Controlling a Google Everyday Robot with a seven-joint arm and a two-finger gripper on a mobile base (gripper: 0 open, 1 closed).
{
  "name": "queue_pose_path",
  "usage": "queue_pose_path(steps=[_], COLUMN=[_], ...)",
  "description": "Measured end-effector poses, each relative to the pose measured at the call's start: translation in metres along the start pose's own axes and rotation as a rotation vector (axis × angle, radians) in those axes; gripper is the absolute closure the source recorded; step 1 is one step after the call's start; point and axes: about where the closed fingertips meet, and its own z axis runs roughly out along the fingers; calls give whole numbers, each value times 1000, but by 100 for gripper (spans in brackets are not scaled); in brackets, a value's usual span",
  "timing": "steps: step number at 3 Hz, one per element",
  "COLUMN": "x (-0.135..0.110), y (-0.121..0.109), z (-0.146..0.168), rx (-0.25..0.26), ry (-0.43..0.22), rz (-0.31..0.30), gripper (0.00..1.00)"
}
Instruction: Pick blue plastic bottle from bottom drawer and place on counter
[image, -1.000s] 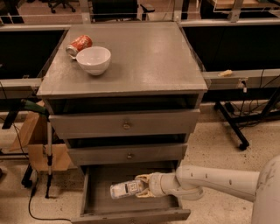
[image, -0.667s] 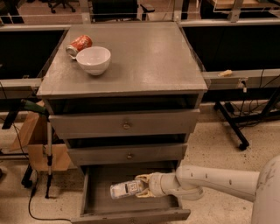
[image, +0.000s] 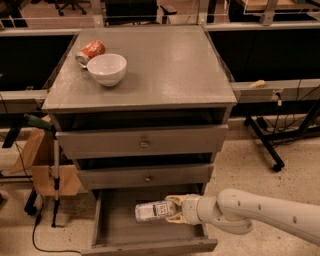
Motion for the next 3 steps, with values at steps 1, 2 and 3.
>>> queue_pose_path(steps=[1,2,3], x=[18,42,67], y=[3,-8,-1], z=[-73,-136,-191], rx=[-60,-78,-107], ry=[-74,-129,-182], rz=[38,120,196], gripper=[100,100,100])
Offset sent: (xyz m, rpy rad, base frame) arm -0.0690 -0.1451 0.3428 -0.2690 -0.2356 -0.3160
